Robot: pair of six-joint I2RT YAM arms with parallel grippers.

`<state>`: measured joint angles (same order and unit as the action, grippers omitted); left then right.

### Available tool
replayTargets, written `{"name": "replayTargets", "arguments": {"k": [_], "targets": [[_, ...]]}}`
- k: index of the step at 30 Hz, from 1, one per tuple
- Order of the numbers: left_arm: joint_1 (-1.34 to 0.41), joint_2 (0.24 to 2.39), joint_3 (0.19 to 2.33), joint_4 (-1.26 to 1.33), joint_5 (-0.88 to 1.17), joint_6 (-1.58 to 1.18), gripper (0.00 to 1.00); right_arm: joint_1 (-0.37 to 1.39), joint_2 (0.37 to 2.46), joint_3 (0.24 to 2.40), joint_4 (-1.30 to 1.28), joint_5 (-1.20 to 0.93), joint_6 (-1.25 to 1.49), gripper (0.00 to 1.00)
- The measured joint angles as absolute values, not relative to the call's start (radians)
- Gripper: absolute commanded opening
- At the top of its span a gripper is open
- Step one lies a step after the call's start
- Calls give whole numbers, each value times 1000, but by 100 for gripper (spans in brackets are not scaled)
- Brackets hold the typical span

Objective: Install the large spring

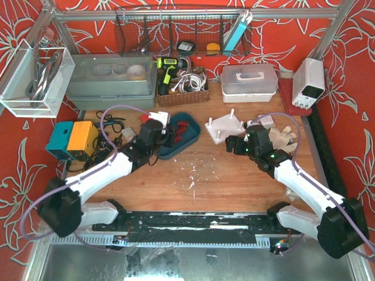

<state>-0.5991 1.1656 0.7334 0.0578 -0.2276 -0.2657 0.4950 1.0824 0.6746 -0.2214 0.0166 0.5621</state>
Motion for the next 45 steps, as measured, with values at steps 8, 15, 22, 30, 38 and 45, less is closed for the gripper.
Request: {"name": "replayTargets", "arguments": {"k": [8, 15, 22, 30, 38, 45], "targets": [[-500, 1493, 873, -20, -144, -178, 49, 516, 1030, 602, -128, -2, 533, 98], [-497, 1703, 951, -75, -125, -99, 53, 518, 1027, 596, -103, -18, 521, 98], [-491, 1716, 961, -76, -107, -69, 54, 520, 1062, 596, -96, -17, 506, 97], [-490, 1716, 959, -76, -106, -65, 56, 522, 1111, 597, -96, -17, 503, 97], [-476, 1728, 954, -78, -92, -63, 51, 522, 1124, 597, -96, -16, 500, 96], [-471, 1752, 949, -80, -80, -56, 43, 522, 1132, 597, -96, -3, 489, 96]]}}
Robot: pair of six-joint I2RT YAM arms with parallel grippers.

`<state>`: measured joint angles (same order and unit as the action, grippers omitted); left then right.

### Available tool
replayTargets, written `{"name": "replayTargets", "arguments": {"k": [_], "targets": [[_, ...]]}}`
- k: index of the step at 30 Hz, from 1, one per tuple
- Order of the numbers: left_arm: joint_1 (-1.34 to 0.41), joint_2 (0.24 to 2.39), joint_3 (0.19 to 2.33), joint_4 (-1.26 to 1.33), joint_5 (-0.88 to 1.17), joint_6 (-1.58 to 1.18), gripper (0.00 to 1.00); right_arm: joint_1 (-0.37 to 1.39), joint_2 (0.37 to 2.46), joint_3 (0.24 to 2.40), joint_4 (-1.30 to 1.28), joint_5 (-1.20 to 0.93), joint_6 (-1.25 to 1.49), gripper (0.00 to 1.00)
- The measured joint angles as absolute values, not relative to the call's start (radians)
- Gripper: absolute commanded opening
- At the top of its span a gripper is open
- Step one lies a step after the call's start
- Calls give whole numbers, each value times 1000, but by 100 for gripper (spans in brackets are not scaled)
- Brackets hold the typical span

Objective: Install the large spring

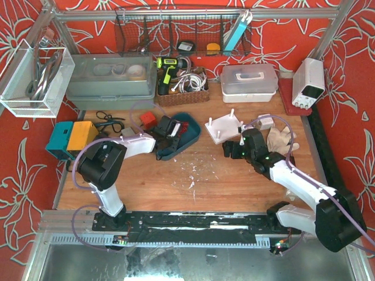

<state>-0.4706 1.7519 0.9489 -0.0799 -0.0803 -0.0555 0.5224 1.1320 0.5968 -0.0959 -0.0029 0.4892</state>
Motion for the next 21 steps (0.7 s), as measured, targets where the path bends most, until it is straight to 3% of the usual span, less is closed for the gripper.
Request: {"name": "replayTargets", "arguments": {"k": [12, 21], "targets": [[-470, 1720, 889, -28, -64, -45, 14, 523, 1149, 601, -96, 0, 485, 95], [-471, 1493, 772, 102, 12, -67, 9, 524, 1116, 614, -110, 3, 479, 95]]}}
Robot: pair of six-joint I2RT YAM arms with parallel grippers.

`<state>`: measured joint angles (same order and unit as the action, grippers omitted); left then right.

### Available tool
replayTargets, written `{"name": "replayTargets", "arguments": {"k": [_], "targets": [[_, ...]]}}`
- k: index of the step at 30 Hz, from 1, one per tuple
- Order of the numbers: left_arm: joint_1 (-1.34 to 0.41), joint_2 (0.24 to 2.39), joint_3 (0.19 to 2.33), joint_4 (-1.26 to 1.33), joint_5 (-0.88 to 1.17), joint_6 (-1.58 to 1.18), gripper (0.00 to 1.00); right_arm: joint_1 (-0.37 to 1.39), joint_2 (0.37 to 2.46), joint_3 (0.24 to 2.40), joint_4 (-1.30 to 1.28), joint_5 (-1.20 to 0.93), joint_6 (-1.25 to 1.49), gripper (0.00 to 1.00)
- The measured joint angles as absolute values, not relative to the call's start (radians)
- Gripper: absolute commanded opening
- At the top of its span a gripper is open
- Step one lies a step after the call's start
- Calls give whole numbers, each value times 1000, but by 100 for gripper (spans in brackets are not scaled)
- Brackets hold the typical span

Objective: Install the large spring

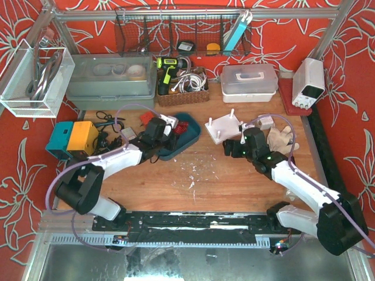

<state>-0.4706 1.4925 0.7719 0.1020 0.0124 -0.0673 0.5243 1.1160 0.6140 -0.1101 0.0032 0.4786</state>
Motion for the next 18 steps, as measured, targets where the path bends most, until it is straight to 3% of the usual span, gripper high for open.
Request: {"name": "replayTargets", "arguments": {"k": [9, 18], "targets": [[-547, 1243, 618, 295, 48, -93, 8, 524, 1003, 706, -204, -108, 456, 90], [-780, 1016, 256, 655, 96, 51, 5, 582, 983, 750, -242, -402, 460, 88]]}}
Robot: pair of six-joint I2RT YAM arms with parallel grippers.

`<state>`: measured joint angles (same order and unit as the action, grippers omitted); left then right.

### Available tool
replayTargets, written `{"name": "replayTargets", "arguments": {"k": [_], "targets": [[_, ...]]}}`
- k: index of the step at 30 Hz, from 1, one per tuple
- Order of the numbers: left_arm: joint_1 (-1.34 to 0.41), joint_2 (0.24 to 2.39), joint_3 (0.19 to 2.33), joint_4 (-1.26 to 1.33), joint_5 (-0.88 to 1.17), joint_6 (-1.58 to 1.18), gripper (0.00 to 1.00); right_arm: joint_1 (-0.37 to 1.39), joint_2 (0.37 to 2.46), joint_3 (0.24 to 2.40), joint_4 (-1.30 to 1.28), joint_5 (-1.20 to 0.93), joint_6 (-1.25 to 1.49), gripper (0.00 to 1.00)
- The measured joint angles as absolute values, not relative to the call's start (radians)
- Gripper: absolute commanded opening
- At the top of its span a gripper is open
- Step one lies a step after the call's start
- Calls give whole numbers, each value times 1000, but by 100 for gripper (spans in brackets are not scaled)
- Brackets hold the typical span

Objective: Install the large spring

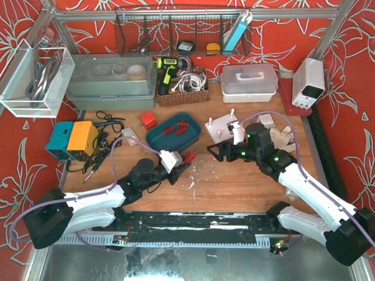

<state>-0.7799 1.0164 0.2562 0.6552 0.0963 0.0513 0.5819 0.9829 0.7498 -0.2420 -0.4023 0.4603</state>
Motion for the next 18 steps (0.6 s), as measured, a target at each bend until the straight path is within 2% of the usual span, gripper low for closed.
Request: {"name": "replayTargets", "arguments": {"k": [11, 18], "targets": [[-865, 1026, 144, 875, 64, 184, 2, 788, 1121, 836, -229, -496, 484, 88], [-870, 1016, 130, 910, 62, 197, 1, 819, 1226, 843, -183, -499, 518, 80]]}}
